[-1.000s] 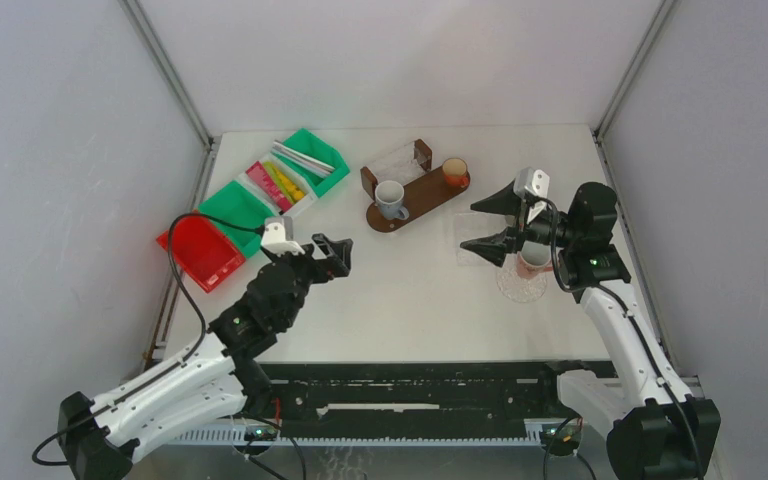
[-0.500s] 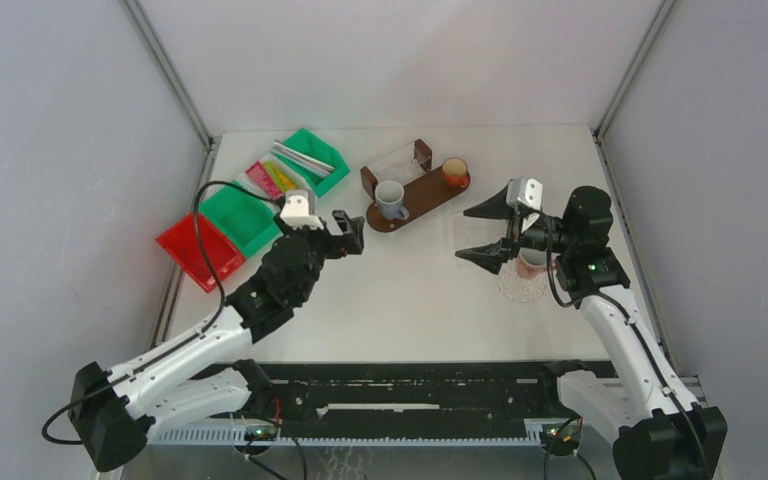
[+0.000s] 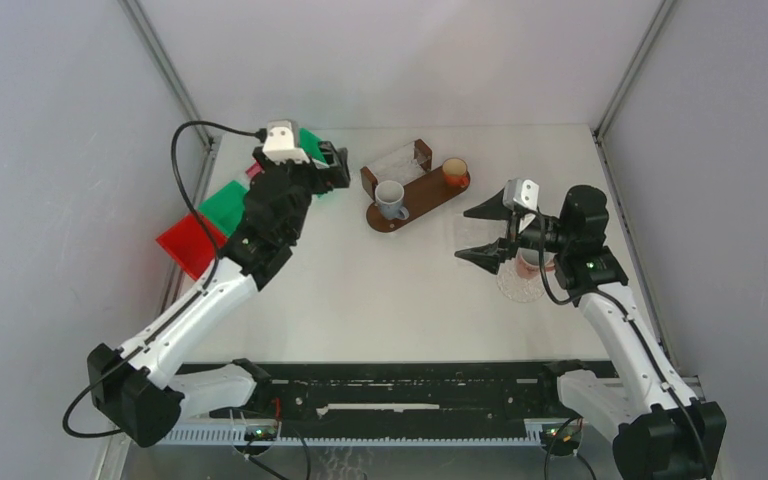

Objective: Prepare toiletry sets of a toothbrush and toothpaste on the tray
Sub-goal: Pick up the toothpaste from the storage box.

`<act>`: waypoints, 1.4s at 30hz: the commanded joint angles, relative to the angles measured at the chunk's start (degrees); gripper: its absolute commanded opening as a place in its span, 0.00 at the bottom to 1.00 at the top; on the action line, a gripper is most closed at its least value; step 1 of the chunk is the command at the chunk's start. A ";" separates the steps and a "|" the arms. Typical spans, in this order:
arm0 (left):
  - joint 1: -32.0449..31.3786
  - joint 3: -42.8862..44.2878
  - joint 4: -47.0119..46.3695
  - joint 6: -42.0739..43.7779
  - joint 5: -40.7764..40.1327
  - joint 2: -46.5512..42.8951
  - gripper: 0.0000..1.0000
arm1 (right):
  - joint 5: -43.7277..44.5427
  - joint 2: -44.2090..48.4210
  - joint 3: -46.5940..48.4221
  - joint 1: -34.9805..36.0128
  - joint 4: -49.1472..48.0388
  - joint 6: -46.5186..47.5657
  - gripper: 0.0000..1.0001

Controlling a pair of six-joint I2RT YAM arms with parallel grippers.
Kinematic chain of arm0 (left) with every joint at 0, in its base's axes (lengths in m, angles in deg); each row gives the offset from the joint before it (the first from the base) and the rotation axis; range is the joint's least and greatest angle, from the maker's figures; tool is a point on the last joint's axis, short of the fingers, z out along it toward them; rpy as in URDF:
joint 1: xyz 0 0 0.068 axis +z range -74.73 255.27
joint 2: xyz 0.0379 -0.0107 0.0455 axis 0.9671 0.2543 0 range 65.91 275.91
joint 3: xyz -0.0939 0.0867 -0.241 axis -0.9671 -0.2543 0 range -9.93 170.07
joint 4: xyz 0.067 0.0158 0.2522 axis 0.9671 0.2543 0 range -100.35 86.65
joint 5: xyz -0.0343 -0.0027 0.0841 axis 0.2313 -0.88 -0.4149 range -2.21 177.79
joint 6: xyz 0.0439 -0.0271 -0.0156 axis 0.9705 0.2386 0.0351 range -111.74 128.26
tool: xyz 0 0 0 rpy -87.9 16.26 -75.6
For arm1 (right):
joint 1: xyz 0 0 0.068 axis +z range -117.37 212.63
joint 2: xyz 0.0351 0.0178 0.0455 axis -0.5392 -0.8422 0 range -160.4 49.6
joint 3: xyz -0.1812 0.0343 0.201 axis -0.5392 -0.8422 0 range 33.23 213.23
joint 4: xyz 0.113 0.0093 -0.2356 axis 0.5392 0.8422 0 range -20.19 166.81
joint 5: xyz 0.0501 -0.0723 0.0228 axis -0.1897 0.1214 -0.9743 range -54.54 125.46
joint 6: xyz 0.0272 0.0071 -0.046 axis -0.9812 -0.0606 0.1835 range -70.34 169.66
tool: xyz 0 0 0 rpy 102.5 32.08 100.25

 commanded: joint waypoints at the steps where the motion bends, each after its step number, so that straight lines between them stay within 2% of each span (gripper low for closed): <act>1: 7.31 5.91 -3.57 -0.85 8.07 3.12 1.00 | 0.22 -0.07 1.09 -0.92 1.08 2.62 0.89; 5: 14.12 10.70 -3.96 -5.40 13.97 8.07 1.00 | 0.19 -0.20 1.07 -2.41 1.15 2.71 0.89; 12: 23.19 21.44 -2.87 -14.44 18.57 21.92 1.00 | 0.40 -2.63 1.49 -4.74 2.23 3.26 0.89; 16: 26.94 25.98 2.64 -21.02 16.15 28.79 0.98 | -0.30 -3.50 1.56 -6.70 2.16 2.35 0.89; 20: 28.25 28.67 9.36 -21.83 11.64 32.57 0.96 | -0.25 -4.84 1.59 -7.63 1.95 2.18 0.89; 24: 28.30 30.24 17.66 -22.75 2.12 35.51 0.94 | -0.14 -5.97 1.58 -7.61 2.39 2.61 0.89; 26: 28.46 32.01 22.65 -25.45 -0.85 37.27 0.86 | 0.18 -6.17 1.52 -7.64 2.57 2.78 0.89; 28: 28.46 33.42 25.20 -27.79 -1.04 38.66 0.79 | 0.27 -6.26 1.58 -7.63 2.68 2.51 0.89; 31: 28.47 33.72 26.48 -28.87 -1.66 39.85 0.75 | 0.02 -6.55 1.52 -7.63 2.68 2.37 0.89; 36: 28.48 34.41 28.77 -30.50 -3.24 41.67 0.71 | 0.01 -7.54 1.61 -7.29 2.91 3.02 0.89; 42: 28.68 39.43 35.72 -33.50 -2.88 45.94 0.69 | 0.77 -8.10 1.67 -5.31 3.90 4.91 0.89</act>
